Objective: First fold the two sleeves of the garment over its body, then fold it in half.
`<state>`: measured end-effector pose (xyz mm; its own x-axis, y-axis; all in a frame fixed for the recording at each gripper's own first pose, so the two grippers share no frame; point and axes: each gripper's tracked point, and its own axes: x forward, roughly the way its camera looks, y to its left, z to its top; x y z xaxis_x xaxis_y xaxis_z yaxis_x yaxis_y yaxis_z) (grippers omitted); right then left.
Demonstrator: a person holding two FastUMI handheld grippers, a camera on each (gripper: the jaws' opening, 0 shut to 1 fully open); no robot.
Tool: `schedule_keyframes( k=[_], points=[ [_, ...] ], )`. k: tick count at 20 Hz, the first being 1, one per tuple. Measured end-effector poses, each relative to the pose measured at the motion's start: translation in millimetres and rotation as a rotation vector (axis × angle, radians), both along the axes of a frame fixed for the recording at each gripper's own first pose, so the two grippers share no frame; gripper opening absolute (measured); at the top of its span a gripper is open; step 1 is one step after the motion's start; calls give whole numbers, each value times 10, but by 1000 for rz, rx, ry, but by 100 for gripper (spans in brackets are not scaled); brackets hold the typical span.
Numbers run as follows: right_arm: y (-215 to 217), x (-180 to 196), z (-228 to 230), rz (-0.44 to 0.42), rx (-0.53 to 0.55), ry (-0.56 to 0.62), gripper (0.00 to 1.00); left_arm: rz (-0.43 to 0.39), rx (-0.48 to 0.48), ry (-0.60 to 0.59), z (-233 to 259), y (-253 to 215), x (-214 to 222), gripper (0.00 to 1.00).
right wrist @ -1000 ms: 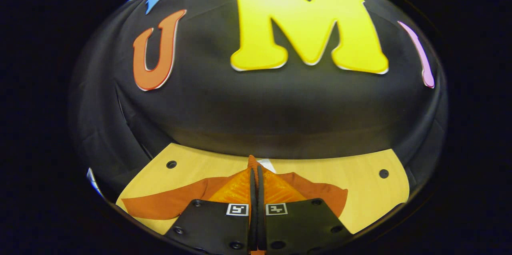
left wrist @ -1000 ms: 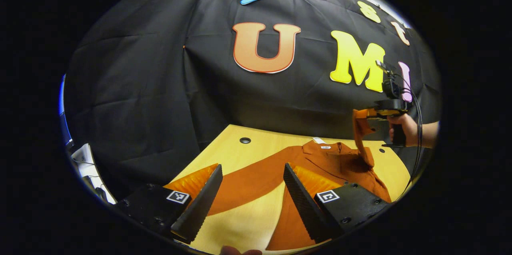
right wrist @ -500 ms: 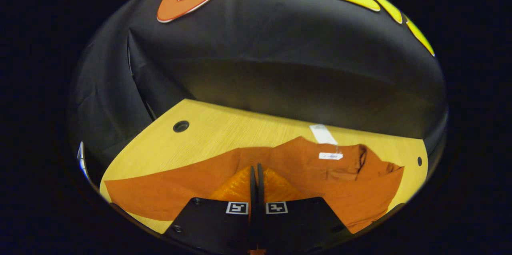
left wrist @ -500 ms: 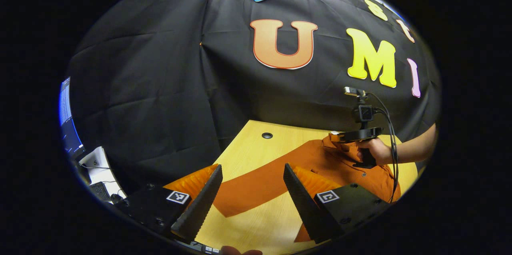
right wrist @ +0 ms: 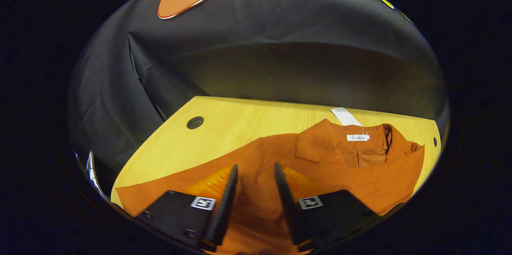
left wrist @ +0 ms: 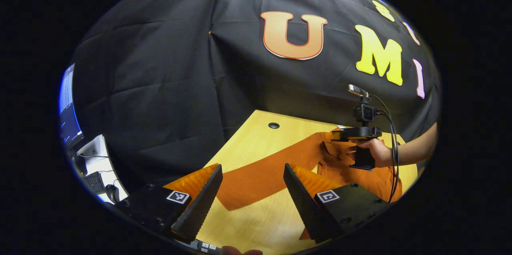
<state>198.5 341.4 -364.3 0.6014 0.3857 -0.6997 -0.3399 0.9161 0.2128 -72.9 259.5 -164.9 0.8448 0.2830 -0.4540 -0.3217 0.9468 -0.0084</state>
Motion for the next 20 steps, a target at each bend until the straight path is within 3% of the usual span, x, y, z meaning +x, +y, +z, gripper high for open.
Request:
schedule_keyframes(
  k=[2,4,12,15,20],
  points=[
    [3,-81,197,11,19,-28,79,22,-12,-4,-73,78,2,100],
    [-27,-203,423,28,38,-47,82,51,-30,-4,-219,184,-20,99],
    [-235,-1167,1445,172,98,-145,83,142,-86,134,-1339,553,-78,100],
    [-622,-1370,1661,200,41,-206,83,189,-77,182,-1671,664,-45,100],
    [-1596,-1492,1856,58,-35,-249,83,215,-46,245,-1842,637,15,100]
  ],
)
